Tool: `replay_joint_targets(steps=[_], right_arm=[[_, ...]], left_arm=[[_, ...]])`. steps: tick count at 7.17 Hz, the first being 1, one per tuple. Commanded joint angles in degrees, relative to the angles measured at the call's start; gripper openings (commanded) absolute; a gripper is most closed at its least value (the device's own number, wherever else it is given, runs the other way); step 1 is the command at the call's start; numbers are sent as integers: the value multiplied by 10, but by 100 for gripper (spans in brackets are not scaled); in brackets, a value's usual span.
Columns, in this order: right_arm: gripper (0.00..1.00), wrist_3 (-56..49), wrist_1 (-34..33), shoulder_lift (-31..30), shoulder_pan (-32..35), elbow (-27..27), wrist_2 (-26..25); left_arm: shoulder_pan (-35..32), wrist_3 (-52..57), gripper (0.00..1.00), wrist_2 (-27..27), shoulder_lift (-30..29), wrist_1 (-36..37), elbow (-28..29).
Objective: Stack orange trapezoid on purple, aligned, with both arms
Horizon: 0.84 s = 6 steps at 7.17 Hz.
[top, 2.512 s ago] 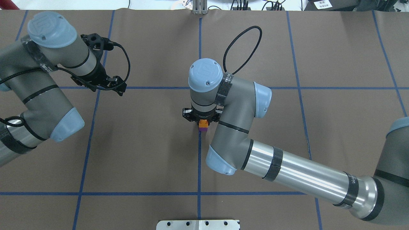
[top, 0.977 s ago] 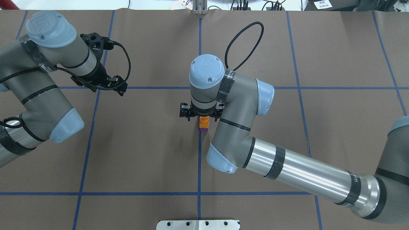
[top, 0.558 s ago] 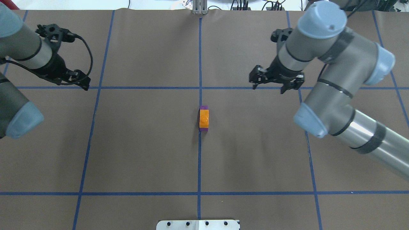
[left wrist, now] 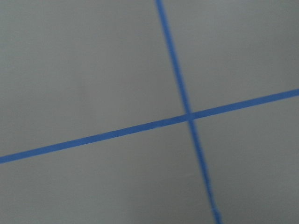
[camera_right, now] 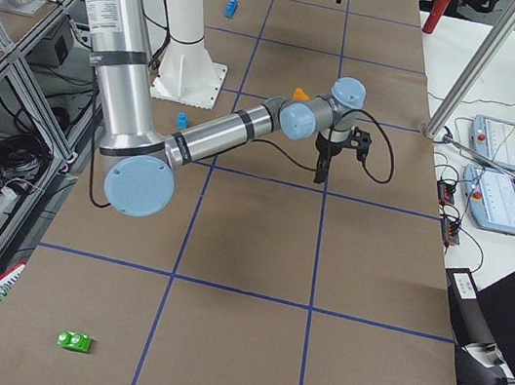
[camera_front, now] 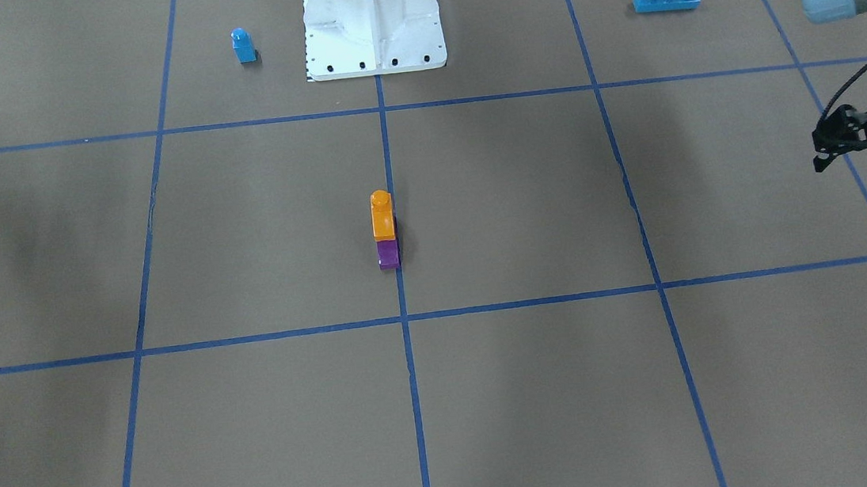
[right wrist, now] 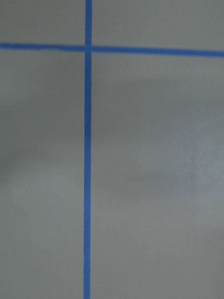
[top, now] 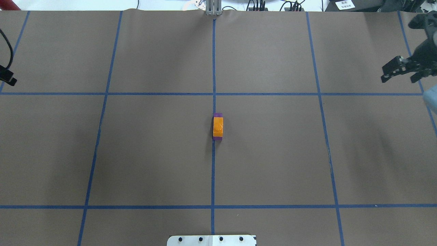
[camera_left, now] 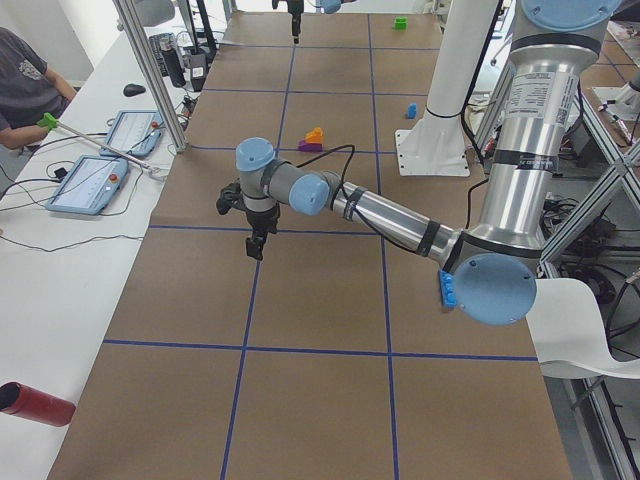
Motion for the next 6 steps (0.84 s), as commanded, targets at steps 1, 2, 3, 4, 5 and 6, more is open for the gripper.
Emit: replay_joint_targets(steps=[1, 2, 3, 4, 5, 6], right_arm=[[100, -133, 0, -18, 83, -69, 21], [100, -183, -1, -21, 107, -96, 22], [100, -202, 0, -34, 113, -96, 22], [100, -204, 0, -36, 120, -97, 22], [100, -204, 0, -34, 123, -96, 22], [100, -204, 1, -33, 127, -91, 22]], left_arm=[[-92, 142, 100, -42, 6, -1, 85], [-109, 173, 100, -41, 5, -1, 100], [-111, 174, 100, -41, 8, 1, 100], [-111, 169, 100, -41, 8, 3, 102], [-109, 167, 100, -39, 8, 6, 105], [-109, 160, 100, -39, 10, 6, 98]])
